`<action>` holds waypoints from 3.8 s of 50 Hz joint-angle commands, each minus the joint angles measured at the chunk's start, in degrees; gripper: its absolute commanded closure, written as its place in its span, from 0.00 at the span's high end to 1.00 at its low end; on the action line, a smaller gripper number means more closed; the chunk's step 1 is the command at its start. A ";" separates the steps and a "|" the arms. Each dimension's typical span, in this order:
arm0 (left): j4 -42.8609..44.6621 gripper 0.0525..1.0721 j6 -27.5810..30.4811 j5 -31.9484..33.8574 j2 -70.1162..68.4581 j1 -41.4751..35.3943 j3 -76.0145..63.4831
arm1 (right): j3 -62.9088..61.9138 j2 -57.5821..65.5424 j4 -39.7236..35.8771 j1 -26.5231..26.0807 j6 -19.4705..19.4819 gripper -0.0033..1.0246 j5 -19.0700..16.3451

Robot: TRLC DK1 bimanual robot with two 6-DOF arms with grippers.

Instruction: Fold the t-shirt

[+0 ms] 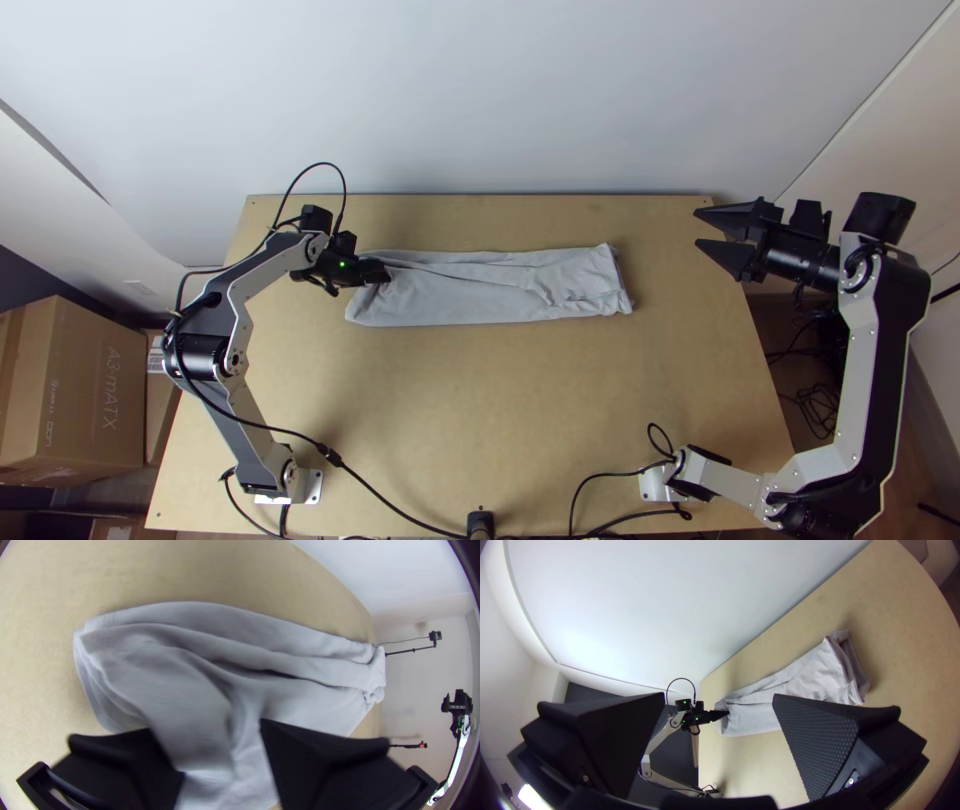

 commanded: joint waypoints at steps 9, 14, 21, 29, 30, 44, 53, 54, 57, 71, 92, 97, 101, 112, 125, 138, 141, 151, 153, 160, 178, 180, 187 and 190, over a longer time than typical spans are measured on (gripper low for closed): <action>-0.72 0.02 2.36 -0.29 -6.78 11.67 -8.73 | -4.81 -3.49 -0.58 0.36 -2.13 0.96 1.07; -4.85 0.02 8.25 -0.29 -8.80 19.58 -9.61 | -5.77 -3.93 -0.58 0.97 -2.13 0.96 1.33; -9.77 0.02 17.13 -0.29 -9.06 31.79 -9.17 | -6.92 -4.28 -0.58 2.38 -4.07 0.96 4.76; -20.14 0.02 22.75 -3.46 -10.12 39.44 -6.01 | -7.71 -4.28 -0.49 5.89 -6.79 0.96 13.02; -20.58 0.02 22.66 -4.25 -11.09 39.70 -5.83 | -7.71 -4.28 -0.58 6.33 -7.23 0.96 14.07; -26.91 0.02 17.83 -21.74 -27.96 26.26 0.06 | -9.11 -4.37 -0.49 14.33 -9.52 0.96 30.68; -28.40 0.02 11.85 -41.07 -28.22 7.27 4.71 | -9.29 -5.77 -0.58 16.70 -9.78 0.96 38.59; -28.67 0.02 11.33 -42.13 -27.70 5.78 5.24 | -9.38 -5.95 -0.58 16.70 -9.78 0.96 39.03; -29.28 0.02 8.87 -47.05 -25.50 0.42 7.44 | -10.08 -7.00 -0.58 16.53 -9.96 0.96 40.18; -40.62 0.02 -1.59 -51.18 -7.39 -12.85 27.39 | -16.85 -13.15 -1.64 15.12 -10.22 0.96 40.79; -45.54 0.02 -9.33 -51.18 14.93 -28.94 52.70 | -23.79 -17.73 -1.81 15.03 -9.87 0.96 42.64; -44.05 0.02 -10.82 -51.01 17.13 -31.66 52.70 | -25.81 -18.78 -1.72 14.94 -9.87 0.96 42.90; -42.38 0.02 -11.44 -50.74 18.71 -32.81 52.79 | -27.13 -19.66 -1.72 14.94 -9.87 0.96 43.08; -40.27 0.02 -11.52 -50.74 23.72 -36.50 55.43 | -31.44 -21.94 -1.72 14.94 -9.78 0.96 43.60; -23.92 0.98 -11.17 -50.13 23.63 -42.21 55.60 | -38.91 -24.76 0.74 15.38 -9.69 0.96 43.78; -15.04 0.96 -10.12 -50.39 18.27 -46.17 55.51 | -44.80 -23.53 8.12 18.90 -9.60 0.96 45.10; -14.96 0.96 -10.21 -50.39 15.72 -46.60 55.34 | -43.83 -21.15 10.23 19.87 -9.60 0.96 45.19; -16.89 0.96 -10.21 -50.30 3.50 -44.58 50.06 | -32.49 -7.79 13.74 25.84 -8.02 0.96 45.19; -16.98 0.96 -10.38 -50.30 0.69 -42.65 48.13 | -28.98 -4.37 13.74 27.16 -6.26 0.96 45.10; -21.46 0.96 -9.86 -50.30 -6.43 -35.44 46.11 | -17.02 5.30 13.66 33.67 -3.45 0.96 42.99; -31.04 0.96 -6.78 -50.30 -18.12 -20.50 46.37 | 6.18 28.51 13.74 47.03 -2.49 0.90 39.83; -31.57 0.96 -6.78 -50.30 -18.91 -19.45 46.20 | 7.94 30.53 13.74 48.08 -2.40 0.90 39.83; -32.45 0.96 -6.78 -50.30 -21.28 -16.72 46.20 | 13.21 36.94 13.74 50.36 -1.78 0.90 39.83; -32.80 0.96 -6.78 -50.30 -22.07 -15.58 46.20 | 15.06 39.40 13.74 51.16 -1.25 0.90 39.74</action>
